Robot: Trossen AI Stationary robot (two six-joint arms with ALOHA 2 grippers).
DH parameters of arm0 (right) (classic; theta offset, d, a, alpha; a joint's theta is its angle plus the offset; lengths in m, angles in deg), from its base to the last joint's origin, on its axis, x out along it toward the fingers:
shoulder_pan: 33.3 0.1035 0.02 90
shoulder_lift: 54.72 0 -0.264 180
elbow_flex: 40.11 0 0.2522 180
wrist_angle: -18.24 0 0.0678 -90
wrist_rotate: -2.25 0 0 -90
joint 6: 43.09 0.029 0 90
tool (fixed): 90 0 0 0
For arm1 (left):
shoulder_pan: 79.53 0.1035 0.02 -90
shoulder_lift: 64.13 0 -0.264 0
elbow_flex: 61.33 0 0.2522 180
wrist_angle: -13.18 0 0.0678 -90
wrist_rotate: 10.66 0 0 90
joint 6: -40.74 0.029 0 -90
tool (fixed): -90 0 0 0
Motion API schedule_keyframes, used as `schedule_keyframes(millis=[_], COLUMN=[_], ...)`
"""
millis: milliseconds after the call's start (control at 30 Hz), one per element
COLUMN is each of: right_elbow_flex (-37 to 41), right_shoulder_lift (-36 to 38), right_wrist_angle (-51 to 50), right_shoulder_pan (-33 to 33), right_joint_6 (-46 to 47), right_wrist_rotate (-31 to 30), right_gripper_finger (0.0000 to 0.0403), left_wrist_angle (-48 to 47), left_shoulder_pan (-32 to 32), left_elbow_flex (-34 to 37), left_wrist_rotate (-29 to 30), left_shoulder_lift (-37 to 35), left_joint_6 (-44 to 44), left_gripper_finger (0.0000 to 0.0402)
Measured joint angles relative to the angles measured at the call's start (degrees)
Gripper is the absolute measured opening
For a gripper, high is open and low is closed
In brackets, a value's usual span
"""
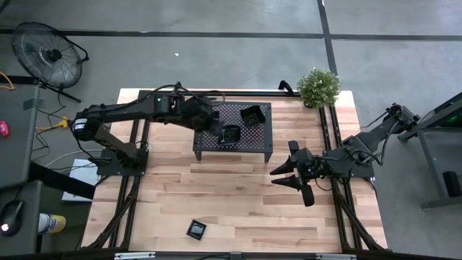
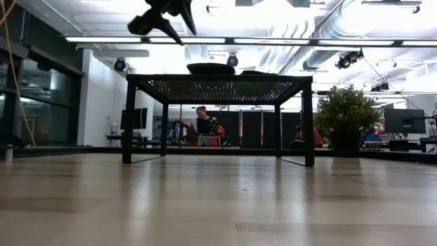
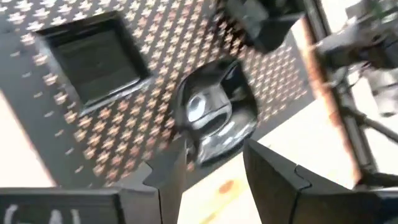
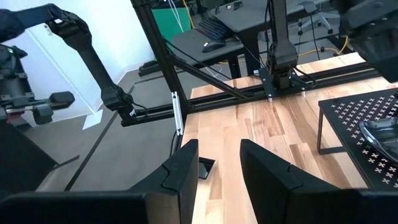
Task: Pick & Place Mini shaped plates
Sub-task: Stack the black square plate on top of the black square plates on the shelf
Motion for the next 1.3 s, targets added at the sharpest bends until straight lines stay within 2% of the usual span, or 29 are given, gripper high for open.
schedule_keyframes(millis=[267, 600, 800, 1067, 1300], right_elbow_flex=[0.0, 0.0, 0.0, 0.0, 0.0], right_shoulder_lift=[0.0, 0.0, 0.0, 0.0, 0.0], right_wrist_angle=[0.0, 0.0, 0.0, 0.0, 0.0], right_shoulder_pan=[0.0, 0.0, 0.0, 0.0, 0.0], right_joint_6=[0.5, 0.6, 1.6, 1.6, 2.0], right_wrist_rotate=[0.0, -0.4, -0.7, -1.3, -1.3], right_gripper_finger=[0.0114, 0.0114, 0.0114, 0.0114, 0.0114], left_wrist_angle=[-7.9, -11.1, -11.2, -7.4, 2.7], left_shoulder_pan=[-7.5, -19.2, -27.9, -40.4, -47.3], left_elbow_flex=[-0.8, -0.8, 1.6, 9.0, 16.3], left_wrist_rotate=[0.2, 2.0, 5.1, 7.9, 7.4], left_shoulder_lift=[0.0, 0.0, 0.0, 0.0, 0.8], left_joint_6=[-1.7, -8.1, -18.6, -39.2, -50.0], left_gripper_finger=[0.0158, 0.0158, 0.0158, 0.0158, 0.0158])
